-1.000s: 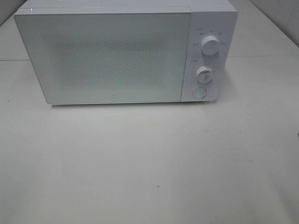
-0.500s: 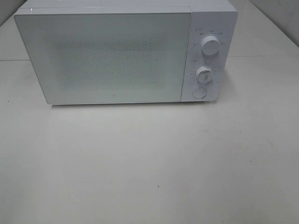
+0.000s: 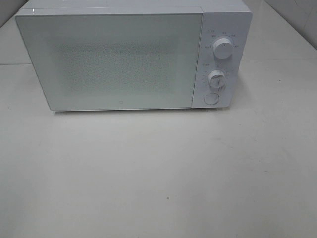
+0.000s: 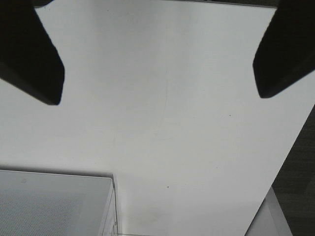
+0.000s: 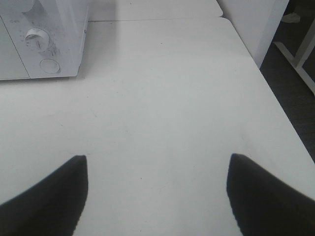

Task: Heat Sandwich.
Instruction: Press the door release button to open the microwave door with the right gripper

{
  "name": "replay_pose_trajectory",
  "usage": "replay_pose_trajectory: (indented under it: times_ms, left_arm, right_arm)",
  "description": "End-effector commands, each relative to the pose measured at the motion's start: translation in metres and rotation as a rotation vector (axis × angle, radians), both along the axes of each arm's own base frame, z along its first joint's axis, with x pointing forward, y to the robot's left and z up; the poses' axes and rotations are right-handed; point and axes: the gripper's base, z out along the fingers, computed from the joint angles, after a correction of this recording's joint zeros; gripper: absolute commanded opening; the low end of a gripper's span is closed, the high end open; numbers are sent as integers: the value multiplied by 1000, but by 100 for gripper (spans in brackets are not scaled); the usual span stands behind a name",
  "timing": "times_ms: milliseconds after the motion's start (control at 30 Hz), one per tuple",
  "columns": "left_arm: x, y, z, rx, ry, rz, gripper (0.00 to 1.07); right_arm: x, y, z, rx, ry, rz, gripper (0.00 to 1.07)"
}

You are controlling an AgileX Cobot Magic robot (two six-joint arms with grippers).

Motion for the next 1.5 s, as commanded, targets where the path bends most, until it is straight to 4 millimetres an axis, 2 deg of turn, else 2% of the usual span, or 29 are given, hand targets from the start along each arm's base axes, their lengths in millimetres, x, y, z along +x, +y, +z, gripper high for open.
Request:
replay_pose_trajectory:
  times_ms: [33,500,667,967,1133,1233,1500]
  left_arm:
    - [-2,-1,0,-9,-28,-3,100]
    - [-2,-1,0,-9,-28,-3,100]
    - [-2,-1,0,-9,-28,-3,100]
    - [-2,-1,0,-9,-28,-3,100]
    - [-2,-1,0,-9,-28,-3,100]
    - [-2,-1,0,-9,-28,-3,100]
    - [-2,-1,0,-9,-28,-3,100]
  right_arm:
    - [-4,0,0,-10,-29,-5,76]
    - [-4,1,0,-9,-31,6,76]
    - [-5,1,10,-7,-75,12,76]
    - [20,4,23,-18,-121,35,76]
    - [42,6,31,-26,-146,54,75]
    - [50,7,31,-29,-147,61,75]
    - [88,11,26,-32,-136,92,75]
